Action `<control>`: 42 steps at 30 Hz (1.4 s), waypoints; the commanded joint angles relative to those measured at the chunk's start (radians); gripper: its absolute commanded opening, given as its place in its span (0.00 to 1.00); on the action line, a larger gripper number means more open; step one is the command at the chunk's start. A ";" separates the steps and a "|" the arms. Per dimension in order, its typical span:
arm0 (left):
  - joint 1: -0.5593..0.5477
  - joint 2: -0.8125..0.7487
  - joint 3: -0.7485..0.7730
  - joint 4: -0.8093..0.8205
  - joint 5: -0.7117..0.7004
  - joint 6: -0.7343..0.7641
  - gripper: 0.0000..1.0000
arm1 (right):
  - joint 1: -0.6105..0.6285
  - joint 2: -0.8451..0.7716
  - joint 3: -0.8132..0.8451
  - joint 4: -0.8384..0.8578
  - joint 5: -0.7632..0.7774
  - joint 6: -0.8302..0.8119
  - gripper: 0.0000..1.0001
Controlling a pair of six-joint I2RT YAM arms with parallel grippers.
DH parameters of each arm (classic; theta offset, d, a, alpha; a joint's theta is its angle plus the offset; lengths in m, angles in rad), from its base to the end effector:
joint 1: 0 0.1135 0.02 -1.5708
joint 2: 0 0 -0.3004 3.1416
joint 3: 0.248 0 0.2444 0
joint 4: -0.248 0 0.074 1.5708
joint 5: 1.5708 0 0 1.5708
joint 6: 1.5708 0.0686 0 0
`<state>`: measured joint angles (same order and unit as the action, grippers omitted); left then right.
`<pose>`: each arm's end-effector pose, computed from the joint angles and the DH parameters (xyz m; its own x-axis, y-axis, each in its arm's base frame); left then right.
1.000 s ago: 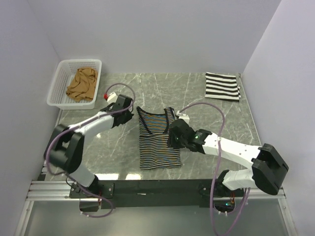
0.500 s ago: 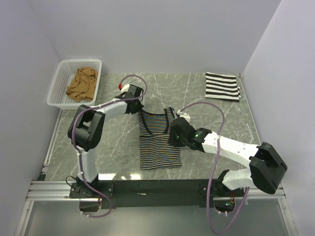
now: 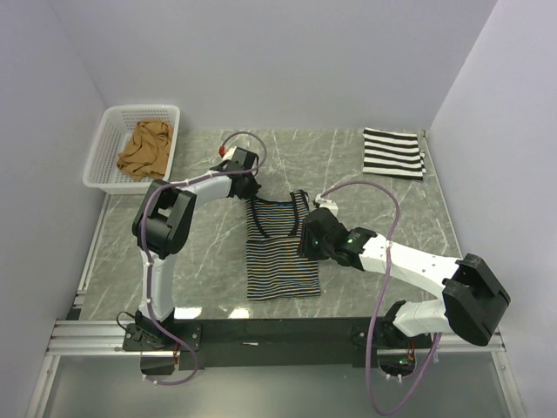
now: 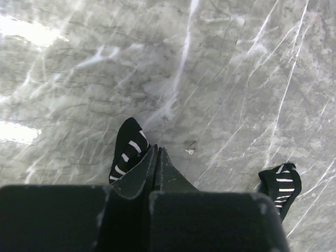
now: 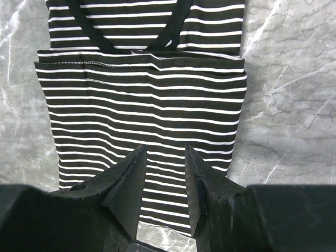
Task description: Fold and stack the tank tops
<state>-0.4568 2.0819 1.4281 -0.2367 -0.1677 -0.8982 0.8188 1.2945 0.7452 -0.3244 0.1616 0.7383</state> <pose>0.4364 -0.2017 0.1689 -0.7011 -0.5147 -0.4934 -0.3335 0.8484 -0.4112 0.1873 0.1841 0.2213 -0.8250 0.0904 -0.5579 -0.1284 0.9313 0.3408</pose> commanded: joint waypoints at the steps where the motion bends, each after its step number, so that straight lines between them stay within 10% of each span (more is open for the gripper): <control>1: 0.000 0.023 0.028 0.028 0.039 0.031 0.01 | -0.010 -0.003 -0.012 0.038 0.000 -0.010 0.42; 12: -0.003 0.018 0.063 0.088 0.138 0.045 0.01 | -0.029 0.028 0.006 0.045 0.006 -0.017 0.42; 18: -0.003 -0.242 -0.067 0.165 0.128 0.062 0.34 | -0.038 -0.070 -0.044 0.018 0.045 0.004 0.48; 24: -0.028 -0.543 -0.292 0.033 0.042 -0.027 0.42 | -0.037 -0.274 -0.177 -0.060 0.015 0.065 0.52; 34: -0.338 -1.025 -0.793 -0.090 -0.098 -0.370 0.63 | -0.024 -0.486 -0.402 -0.070 -0.158 0.194 0.54; 42: -0.529 -1.177 -0.964 -0.234 -0.098 -0.541 0.58 | -0.017 -0.520 -0.477 -0.042 -0.226 0.240 0.55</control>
<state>-0.9398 0.9524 0.5083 -0.4168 -0.2352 -1.3300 0.7940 0.7975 0.2913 -0.3935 -0.0338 0.9451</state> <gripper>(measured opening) 0.587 0.545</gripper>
